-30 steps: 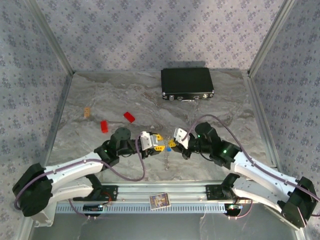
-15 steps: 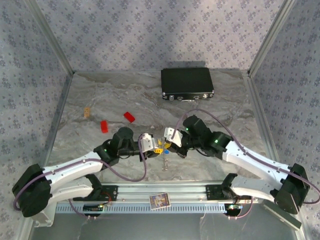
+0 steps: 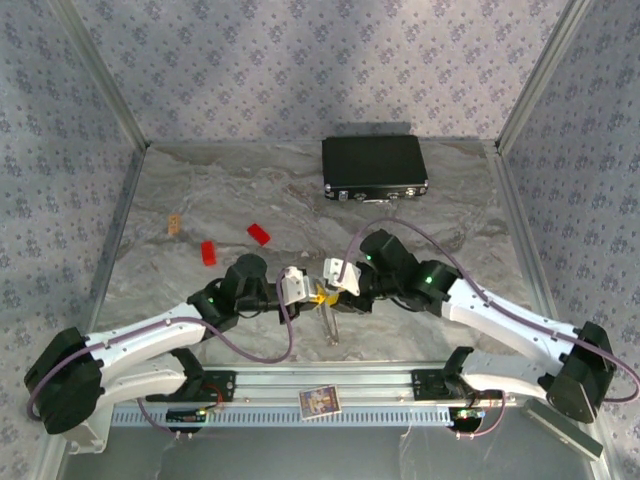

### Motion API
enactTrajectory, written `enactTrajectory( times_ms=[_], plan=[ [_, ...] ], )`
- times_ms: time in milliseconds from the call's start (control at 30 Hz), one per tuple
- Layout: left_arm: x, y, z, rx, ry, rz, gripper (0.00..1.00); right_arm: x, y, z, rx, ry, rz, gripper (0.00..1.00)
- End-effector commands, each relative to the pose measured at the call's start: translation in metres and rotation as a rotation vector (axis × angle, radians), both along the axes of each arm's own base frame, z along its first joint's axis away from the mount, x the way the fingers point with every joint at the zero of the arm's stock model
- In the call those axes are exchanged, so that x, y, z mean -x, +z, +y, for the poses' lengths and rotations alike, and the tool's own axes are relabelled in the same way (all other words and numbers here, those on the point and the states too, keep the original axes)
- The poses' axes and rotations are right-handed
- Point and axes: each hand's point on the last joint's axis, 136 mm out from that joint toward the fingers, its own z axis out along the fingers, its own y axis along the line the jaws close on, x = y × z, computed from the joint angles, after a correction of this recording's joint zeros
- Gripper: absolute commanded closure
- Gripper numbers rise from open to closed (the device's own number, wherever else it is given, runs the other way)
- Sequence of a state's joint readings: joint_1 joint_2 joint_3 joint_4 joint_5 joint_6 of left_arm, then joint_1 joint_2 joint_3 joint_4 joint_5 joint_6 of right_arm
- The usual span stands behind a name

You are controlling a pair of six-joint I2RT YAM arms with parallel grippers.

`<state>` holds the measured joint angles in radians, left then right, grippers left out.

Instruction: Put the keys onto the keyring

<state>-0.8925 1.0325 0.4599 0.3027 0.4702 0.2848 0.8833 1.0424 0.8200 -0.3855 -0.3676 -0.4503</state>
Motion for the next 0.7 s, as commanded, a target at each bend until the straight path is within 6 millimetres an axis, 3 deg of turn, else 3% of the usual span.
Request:
enactTrajectory(
  times_ms=[0,233,500,567,667],
  plan=[
    [0.001,0.024,-0.002,0.116,0.005,-0.025,1.00,-0.005,-0.002,-0.009,-0.025,-0.065,-0.026,0.64],
    [0.000,0.028,-0.003,0.174,0.024,0.020,1.00,-0.002,-0.010,-0.009,-0.041,-0.084,-0.142,0.64],
    [0.002,0.030,-0.005,0.202,0.009,0.035,1.00,0.002,-0.017,-0.003,-0.066,-0.081,-0.096,0.64],
    [0.003,0.031,-0.005,0.207,0.006,0.033,1.00,0.002,-0.017,-0.001,-0.071,-0.080,-0.091,0.67],
    [0.004,0.031,-0.005,0.214,-0.005,0.030,1.00,0.001,-0.016,0.001,-0.074,-0.076,-0.091,0.80]
  ],
)
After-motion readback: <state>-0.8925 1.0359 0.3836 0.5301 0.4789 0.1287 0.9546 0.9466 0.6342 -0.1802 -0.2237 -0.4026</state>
